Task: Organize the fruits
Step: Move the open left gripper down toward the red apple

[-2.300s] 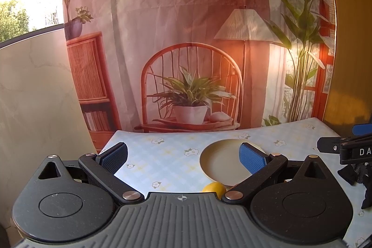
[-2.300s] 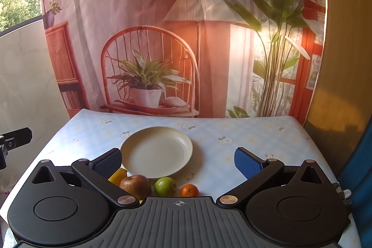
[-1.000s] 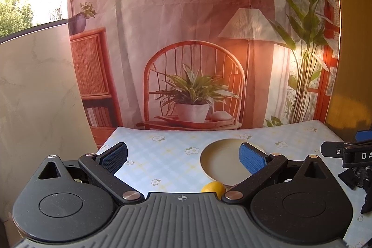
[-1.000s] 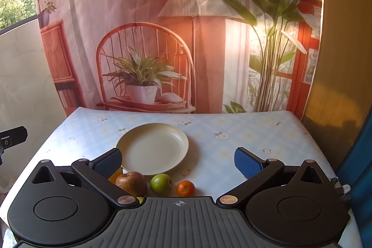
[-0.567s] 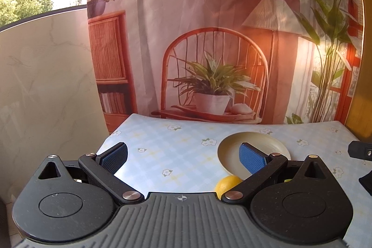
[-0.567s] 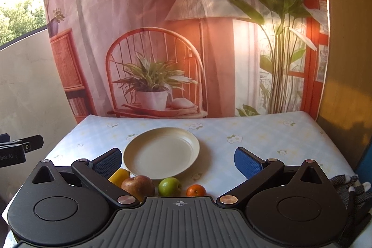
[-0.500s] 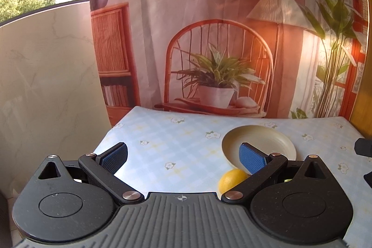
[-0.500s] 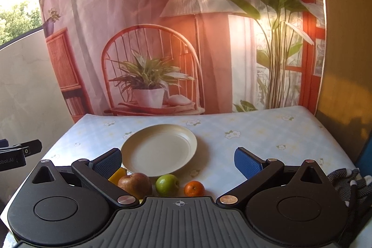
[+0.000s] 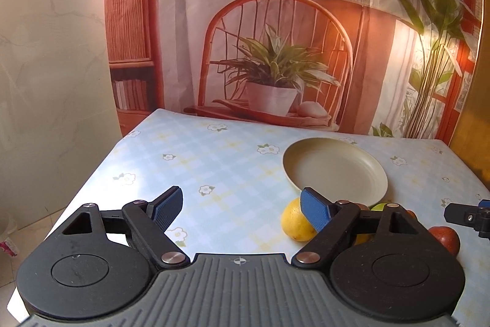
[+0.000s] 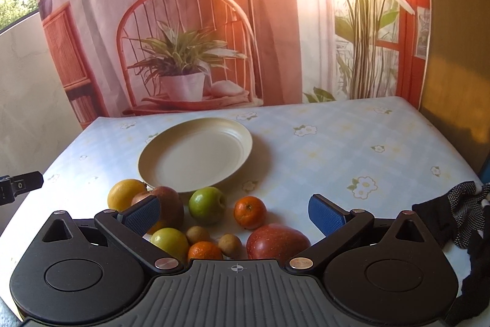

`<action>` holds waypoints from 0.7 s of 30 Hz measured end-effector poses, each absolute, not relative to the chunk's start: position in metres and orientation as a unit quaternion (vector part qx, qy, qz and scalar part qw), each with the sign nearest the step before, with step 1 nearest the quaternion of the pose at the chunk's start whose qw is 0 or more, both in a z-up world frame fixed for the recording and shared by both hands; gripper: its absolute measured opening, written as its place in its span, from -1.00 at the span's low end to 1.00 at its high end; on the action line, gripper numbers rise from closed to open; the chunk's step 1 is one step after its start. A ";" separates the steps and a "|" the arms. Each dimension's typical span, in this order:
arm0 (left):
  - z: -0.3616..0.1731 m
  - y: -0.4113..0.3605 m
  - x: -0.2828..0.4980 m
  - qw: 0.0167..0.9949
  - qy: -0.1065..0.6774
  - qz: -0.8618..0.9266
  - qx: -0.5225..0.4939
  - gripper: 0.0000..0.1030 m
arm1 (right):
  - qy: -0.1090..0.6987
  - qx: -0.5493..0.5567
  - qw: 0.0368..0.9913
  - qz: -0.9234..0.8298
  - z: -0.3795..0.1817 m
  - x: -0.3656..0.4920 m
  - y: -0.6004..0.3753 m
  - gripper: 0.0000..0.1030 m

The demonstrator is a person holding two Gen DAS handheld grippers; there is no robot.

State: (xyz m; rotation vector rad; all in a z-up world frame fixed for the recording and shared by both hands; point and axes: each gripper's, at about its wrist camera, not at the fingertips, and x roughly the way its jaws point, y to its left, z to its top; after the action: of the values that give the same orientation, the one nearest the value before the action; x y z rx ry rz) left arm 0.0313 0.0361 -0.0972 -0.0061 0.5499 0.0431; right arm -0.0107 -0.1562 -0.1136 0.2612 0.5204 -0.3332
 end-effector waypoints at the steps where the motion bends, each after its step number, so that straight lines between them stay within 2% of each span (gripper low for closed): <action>1: -0.098 0.035 0.031 0.963 0.267 0.021 0.000 0.67 | 0.258 0.130 0.944 -0.158 -0.115 -0.009 -0.156 0.91; 9: -0.096 0.031 0.049 0.962 0.274 -0.009 0.014 0.67 | 0.270 0.106 0.950 -0.116 -0.120 0.006 -0.151 0.89; 15: -0.064 0.042 0.077 0.968 0.250 -0.004 0.018 0.64 | 0.252 0.104 0.957 -0.095 -0.109 0.019 -0.156 0.89; 21: -0.050 0.045 0.100 0.964 0.263 -0.038 0.004 0.76 | 0.254 0.090 0.960 -0.079 -0.103 0.041 -0.154 0.89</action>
State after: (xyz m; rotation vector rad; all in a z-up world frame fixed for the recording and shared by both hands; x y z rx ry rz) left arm 0.1000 0.0449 -0.0498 0.0088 0.5315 -0.0774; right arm 0.0409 -0.1542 -0.1028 0.1830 0.5157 -0.1611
